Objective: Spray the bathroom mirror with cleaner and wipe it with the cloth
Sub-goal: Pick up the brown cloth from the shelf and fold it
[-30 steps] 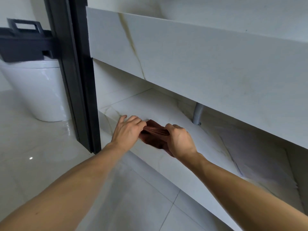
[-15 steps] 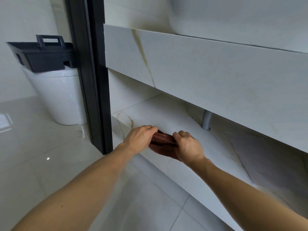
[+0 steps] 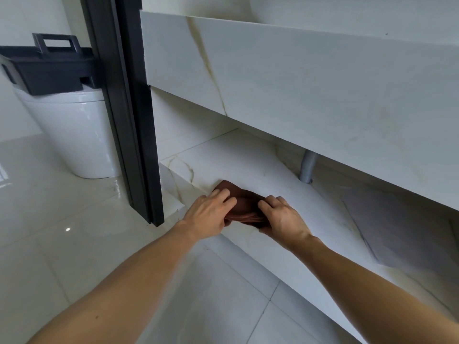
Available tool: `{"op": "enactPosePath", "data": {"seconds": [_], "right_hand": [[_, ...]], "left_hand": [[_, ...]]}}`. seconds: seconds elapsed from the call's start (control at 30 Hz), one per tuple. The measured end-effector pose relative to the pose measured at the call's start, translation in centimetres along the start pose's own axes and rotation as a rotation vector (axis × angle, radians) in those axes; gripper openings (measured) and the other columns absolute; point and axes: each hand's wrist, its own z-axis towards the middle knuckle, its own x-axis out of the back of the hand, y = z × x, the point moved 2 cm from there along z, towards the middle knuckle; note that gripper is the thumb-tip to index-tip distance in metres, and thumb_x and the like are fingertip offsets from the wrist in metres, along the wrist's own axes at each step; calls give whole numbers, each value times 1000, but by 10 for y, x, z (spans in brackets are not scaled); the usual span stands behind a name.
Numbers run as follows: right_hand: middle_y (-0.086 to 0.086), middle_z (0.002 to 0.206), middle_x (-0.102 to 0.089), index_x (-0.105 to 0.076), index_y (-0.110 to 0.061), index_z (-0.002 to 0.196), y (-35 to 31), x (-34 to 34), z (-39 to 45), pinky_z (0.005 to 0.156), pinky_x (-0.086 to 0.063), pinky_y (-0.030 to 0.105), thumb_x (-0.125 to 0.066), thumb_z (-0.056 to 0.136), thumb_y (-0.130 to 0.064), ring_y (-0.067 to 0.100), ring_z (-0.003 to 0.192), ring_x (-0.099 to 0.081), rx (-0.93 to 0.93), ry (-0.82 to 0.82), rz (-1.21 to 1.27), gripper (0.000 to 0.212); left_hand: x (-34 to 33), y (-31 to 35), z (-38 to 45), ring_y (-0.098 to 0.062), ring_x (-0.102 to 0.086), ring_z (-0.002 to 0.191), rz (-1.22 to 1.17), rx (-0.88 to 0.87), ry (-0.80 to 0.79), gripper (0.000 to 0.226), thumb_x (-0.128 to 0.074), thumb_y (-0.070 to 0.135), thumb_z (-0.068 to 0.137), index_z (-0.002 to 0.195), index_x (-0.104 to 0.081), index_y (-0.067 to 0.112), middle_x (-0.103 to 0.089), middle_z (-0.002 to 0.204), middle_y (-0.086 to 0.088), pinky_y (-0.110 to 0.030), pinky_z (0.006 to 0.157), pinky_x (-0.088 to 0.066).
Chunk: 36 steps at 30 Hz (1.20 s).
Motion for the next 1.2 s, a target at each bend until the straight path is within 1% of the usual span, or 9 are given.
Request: {"op": "enactPosePath", "data": {"seconds": [0.1, 0.33, 0.47, 0.67, 0.8, 0.93, 1.0, 1.1, 1.2], "right_hand": [[7, 123, -56, -55, -15, 132, 5, 1, -3, 83, -48, 35, -67, 88, -25, 29, 108, -53, 30, 16, 27, 46], [9, 124, -54, -52, -14, 132, 5, -1, -1, 79, -50, 38, -61, 86, -5, 29, 107, -50, 55, 13, -14, 48], [7, 120, -55, -51, -15, 130, 5, -2, 1, 77, -48, 35, -56, 87, 1, 27, 103, -49, 42, 47, -12, 47], [5, 113, -53, -48, -18, 131, 10, 0, 8, 74, -48, 34, -50, 82, 7, 26, 98, -50, -18, 45, 42, 55], [5, 116, -51, -49, -21, 136, 10, 1, 9, 76, -53, 39, -52, 83, 7, 27, 102, -50, -58, 36, 98, 60], [1, 119, -55, -54, -20, 126, 10, 3, 12, 72, -51, 35, -56, 84, 1, 25, 103, -54, -93, 66, 109, 47], [1, 110, -60, -54, -19, 117, 11, 3, 12, 65, -43, 31, -57, 83, -2, 25, 95, -57, -122, 70, 100, 38], [4, 94, -64, -51, -18, 109, 14, 6, 13, 61, -44, 33, -57, 80, 0, 29, 80, -58, -176, 40, 122, 35], [7, 85, -65, -52, -16, 104, 18, 10, 18, 64, -51, 39, -57, 81, 2, 31, 73, -60, -235, 69, 232, 30]], "left_hand": [[-5, 1, -1, -20, -51, 101, 4, 29, 9, 30, -60, 24, 88, 116, -51, 16, -48, 112, -2, -34, 69, -51], [-9, 4, -3, -21, -56, 92, -52, 121, 39, 31, -64, 28, 87, 111, -48, 16, -49, 105, 0, -34, 60, -48], [-10, 2, -8, -28, -62, 78, -135, 331, 71, 33, -59, 30, 90, 112, -42, 13, -48, 104, -4, -35, 56, -44], [-4, 2, -2, -27, -62, 86, -446, 444, 187, 17, -56, 8, 94, 109, -50, 13, -51, 103, -4, -34, 74, -52], [11, -5, 10, -24, -63, 94, -583, 465, 255, 28, -52, -5, 92, 110, -62, 13, -65, 109, -5, -35, 85, -54], [29, -17, 27, -26, -71, 81, -710, 503, 203, 36, -48, -7, 93, 112, -70, 15, -66, 111, -7, -37, 82, -59], [36, -21, 35, -27, -72, 82, -778, 505, 162, 38, -49, -8, 93, 111, -73, 15, -64, 113, -9, -38, 84, -59], [44, -25, 40, -25, -67, 98, -758, 470, 146, 41, -57, -11, 82, 109, -75, 14, -64, 113, -7, -35, 95, -54], [52, -22, 38, -26, -64, 97, -641, 332, 128, 54, -57, -19, 71, 115, -69, 11, -57, 114, -5, -36, 89, -53]]}}
